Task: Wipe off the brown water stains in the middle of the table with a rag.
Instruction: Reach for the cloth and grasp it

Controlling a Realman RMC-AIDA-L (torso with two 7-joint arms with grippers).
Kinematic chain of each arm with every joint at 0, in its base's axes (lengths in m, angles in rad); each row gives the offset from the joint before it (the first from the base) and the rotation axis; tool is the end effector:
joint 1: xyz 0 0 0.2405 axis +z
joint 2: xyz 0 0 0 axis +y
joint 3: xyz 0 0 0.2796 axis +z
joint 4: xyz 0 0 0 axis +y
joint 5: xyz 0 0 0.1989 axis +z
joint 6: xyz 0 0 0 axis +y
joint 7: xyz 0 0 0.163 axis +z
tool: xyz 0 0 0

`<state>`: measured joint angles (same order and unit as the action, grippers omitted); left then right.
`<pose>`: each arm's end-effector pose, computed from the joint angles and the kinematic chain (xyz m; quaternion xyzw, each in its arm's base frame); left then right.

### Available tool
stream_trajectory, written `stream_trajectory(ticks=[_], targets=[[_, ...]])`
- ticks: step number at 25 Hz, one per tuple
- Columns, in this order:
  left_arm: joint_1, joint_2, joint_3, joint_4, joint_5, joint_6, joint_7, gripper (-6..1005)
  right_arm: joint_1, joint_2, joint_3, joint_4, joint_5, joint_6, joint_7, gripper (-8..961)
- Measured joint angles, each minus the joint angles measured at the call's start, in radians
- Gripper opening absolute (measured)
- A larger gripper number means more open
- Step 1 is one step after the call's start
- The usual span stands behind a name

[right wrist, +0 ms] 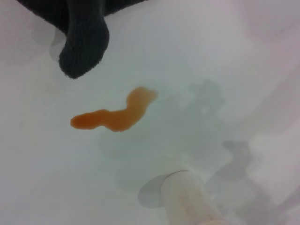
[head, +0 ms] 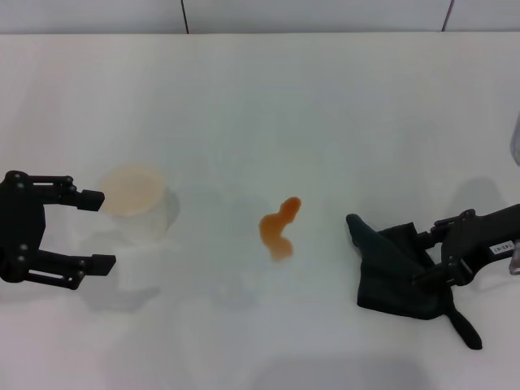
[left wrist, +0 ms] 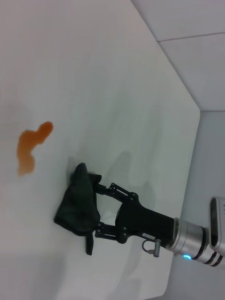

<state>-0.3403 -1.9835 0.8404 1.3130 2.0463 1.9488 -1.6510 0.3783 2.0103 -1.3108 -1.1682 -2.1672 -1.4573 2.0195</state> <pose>-0.2624 0.2803 0.0666 -0.9858 -0.1260 -0.0826 0.0736 0.2713 0.3158 -0.0293 -0.9596 0.2658 -0.0312 0.0871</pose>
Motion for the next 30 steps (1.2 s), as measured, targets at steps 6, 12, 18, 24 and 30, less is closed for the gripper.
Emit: stream_trajectory(ticks=[6,12,18,24,30], targets=[[-0.002,0.000,0.000,0.000,0.005,-0.003,0.002,861,0.002,0.002,-0.047,-0.006,0.010,0.026,0.005,813],[-0.002,0.000,0.000,0.000,0.007,-0.006,0.004,861,0.011,0.002,-0.072,-0.018,0.012,0.031,0.019,800],[-0.002,0.000,0.000,0.000,0.008,-0.006,0.004,861,0.013,0.002,-0.075,-0.071,0.021,0.027,0.024,786],[-0.001,0.000,0.000,0.000,0.009,-0.006,0.004,861,0.011,0.002,-0.083,-0.086,0.029,0.018,0.024,773],[-0.001,0.000,0.000,0.000,0.010,-0.005,0.004,861,0.004,0.002,-0.111,-0.087,0.057,0.016,0.025,759]])
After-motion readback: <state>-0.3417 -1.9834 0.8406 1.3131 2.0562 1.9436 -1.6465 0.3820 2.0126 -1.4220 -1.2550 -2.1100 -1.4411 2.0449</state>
